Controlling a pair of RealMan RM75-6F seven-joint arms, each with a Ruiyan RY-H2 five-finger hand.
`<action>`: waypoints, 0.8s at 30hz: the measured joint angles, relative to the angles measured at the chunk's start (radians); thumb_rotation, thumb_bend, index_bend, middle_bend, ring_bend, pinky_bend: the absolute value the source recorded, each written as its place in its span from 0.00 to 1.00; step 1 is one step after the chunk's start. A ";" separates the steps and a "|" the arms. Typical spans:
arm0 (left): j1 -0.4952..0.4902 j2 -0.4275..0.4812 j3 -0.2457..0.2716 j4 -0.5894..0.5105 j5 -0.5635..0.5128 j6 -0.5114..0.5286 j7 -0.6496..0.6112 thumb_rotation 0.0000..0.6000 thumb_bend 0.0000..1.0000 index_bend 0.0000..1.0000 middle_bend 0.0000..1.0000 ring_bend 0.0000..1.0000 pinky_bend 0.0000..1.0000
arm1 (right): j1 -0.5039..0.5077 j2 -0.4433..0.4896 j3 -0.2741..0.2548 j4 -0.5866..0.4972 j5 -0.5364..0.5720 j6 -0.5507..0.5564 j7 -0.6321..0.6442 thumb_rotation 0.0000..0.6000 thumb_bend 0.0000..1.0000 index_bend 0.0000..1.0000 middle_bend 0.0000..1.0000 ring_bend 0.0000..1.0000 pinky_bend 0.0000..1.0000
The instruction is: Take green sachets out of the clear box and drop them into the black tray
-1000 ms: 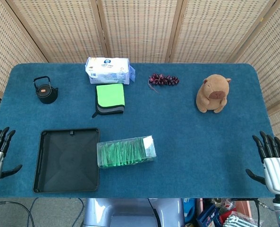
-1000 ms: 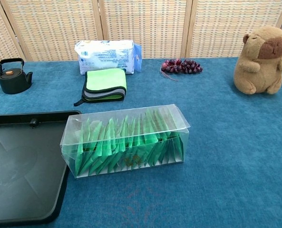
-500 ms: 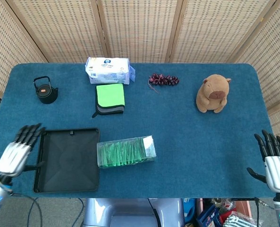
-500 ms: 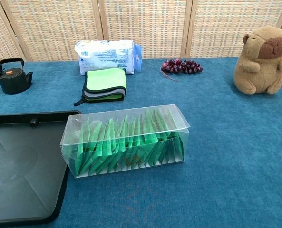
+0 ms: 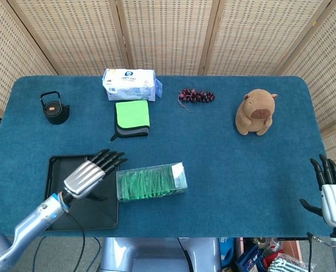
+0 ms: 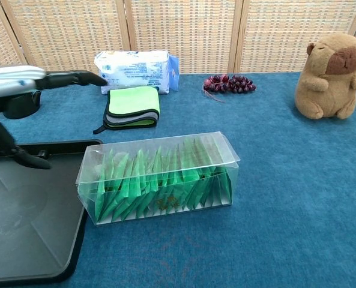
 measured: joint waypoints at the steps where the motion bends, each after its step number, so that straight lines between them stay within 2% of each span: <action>1: -0.012 -0.013 -0.004 0.000 -0.011 -0.013 0.009 1.00 0.07 0.00 0.00 0.00 0.00 | 0.001 0.000 0.001 0.003 0.006 -0.004 0.002 1.00 0.00 0.00 0.00 0.00 0.00; 14: -0.140 -0.236 -0.054 0.096 -0.202 -0.118 0.119 1.00 0.07 0.00 0.00 0.00 0.00 | 0.007 0.000 0.006 0.021 0.030 -0.027 0.017 1.00 0.00 0.00 0.00 0.00 0.00; 20: -0.162 -0.301 -0.048 0.160 -0.231 -0.115 0.114 1.00 0.07 0.00 0.00 0.00 0.00 | 0.007 0.000 0.003 0.018 0.028 -0.028 0.012 1.00 0.00 0.00 0.00 0.00 0.00; 24: -0.173 -0.314 -0.042 0.180 -0.242 -0.114 0.097 1.00 0.07 0.00 0.00 0.00 0.00 | 0.006 0.001 0.004 0.019 0.030 -0.028 0.017 1.00 0.00 0.00 0.00 0.00 0.00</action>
